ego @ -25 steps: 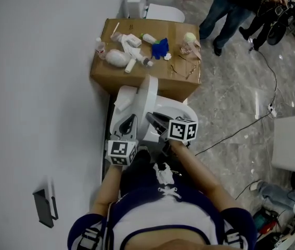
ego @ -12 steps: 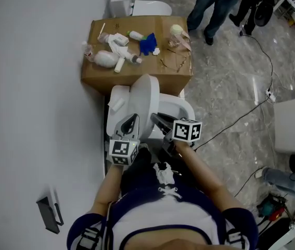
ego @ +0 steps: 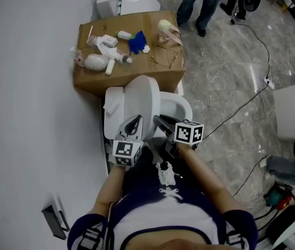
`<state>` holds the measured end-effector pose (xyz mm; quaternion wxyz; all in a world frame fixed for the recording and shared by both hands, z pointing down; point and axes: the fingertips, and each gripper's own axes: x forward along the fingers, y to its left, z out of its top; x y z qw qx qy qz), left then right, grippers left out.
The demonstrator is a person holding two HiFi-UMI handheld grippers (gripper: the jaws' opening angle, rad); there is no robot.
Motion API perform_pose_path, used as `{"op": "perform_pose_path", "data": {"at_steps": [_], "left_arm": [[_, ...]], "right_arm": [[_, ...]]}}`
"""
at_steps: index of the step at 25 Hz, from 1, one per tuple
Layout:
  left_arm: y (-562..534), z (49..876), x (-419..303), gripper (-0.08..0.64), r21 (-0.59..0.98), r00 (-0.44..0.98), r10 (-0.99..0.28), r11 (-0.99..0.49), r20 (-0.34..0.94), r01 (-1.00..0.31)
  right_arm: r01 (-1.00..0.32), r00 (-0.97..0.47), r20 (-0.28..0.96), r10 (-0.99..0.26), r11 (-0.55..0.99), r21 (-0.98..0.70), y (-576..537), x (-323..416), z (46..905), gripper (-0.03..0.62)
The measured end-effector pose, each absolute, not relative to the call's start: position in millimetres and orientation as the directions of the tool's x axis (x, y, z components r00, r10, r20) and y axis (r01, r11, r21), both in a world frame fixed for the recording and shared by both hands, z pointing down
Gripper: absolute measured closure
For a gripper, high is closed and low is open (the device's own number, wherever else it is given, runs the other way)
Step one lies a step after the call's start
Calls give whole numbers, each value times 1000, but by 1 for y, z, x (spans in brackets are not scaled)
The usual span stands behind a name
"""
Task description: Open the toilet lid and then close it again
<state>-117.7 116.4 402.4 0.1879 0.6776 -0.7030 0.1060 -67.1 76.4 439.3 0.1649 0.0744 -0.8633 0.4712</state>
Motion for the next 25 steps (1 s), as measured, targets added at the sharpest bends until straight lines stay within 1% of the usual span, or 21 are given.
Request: {"op": "perform_pose_path", "data": {"at_steps": [5,12,17,19,25], "left_arm": [[103,410,-103,553,109,39,-900,10,434,-994],[84,415,-81,552,109,100,-883,-56,459,-993],[78,421,-74,552,107,128,-871,-87,474,-990],[78,424,-73,552,108,134,-866,-93,482,-990],[73,434,-68,554,114,153,-846,-110,511,-987]], "right_arm": [[-325,-926,377,-6,522,-789,67,-49,451,520],[-366,-919,390,-52,477,-799,55,-26,463,495],[-390,-912,402,-84,483,-784,49,-20,470,431],[-415,-899,425,-107,517,-748,47,-17,470,420],[-512,-835,503,-224,651,-560,42,-7,468,422]]}}
